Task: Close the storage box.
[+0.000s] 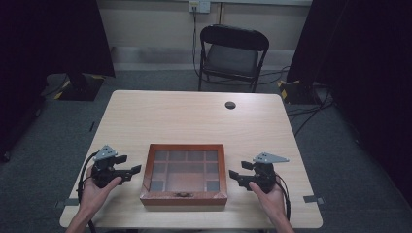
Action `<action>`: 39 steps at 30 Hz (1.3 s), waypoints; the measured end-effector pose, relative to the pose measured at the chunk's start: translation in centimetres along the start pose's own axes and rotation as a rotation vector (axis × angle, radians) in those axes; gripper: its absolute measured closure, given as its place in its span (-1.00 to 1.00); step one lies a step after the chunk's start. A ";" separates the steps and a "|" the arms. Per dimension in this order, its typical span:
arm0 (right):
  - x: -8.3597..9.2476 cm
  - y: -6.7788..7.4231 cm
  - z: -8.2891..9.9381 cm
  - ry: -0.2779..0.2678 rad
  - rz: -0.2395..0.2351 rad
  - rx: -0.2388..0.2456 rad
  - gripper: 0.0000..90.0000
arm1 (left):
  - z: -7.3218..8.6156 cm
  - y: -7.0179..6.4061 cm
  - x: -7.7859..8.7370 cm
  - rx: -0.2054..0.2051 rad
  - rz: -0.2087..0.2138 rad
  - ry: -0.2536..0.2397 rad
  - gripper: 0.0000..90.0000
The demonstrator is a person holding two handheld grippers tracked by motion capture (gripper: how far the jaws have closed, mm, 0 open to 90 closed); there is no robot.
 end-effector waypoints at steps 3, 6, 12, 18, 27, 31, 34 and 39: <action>0.4 -0.6 -0.5 -0.019 0.036 -0.010 -0.41 | -0.4 0.2 0.0 0.001 -0.016 -0.010 -0.48; 0.9 -1.6 -0.9 -0.046 0.101 -0.034 -0.59 | -0.8 0.8 -0.1 0.022 -0.037 -0.009 -0.57; 1.7 -3.8 -0.6 -0.019 0.165 -0.054 -0.68 | -1.1 1.9 0.0 0.019 -0.075 0.004 -0.57; 2.7 -6.6 0.3 0.004 0.254 -0.098 -0.68 | 0.1 3.6 0.0 0.038 -0.137 0.054 -0.59; 4.2 -9.5 2.5 0.094 0.374 -0.081 -0.68 | 2.3 5.8 -0.2 0.018 -0.219 0.160 -0.59; 4.8 -10.3 3.5 0.131 0.429 -0.082 -0.68 | 2.8 6.0 0.0 0.033 -0.236 0.145 -0.60; 4.9 -10.5 3.6 0.124 0.464 -0.062 -0.68 | 3.6 6.1 -0.2 0.028 -0.252 0.174 -0.60; 5.0 -10.3 4.1 0.116 0.503 -0.013 -0.70 | 4.2 5.7 -0.1 -0.005 -0.274 0.128 -0.66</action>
Point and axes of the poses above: each handheld gripper's, and its own axes: x roughly backward along the jaws, z roughly out of its underside, y roughly to its left, the point moved 2 cm from there along -x, roughly forward along the jaws, and after that the axes turned 14 degrees about -y, right-handed, at the moved point
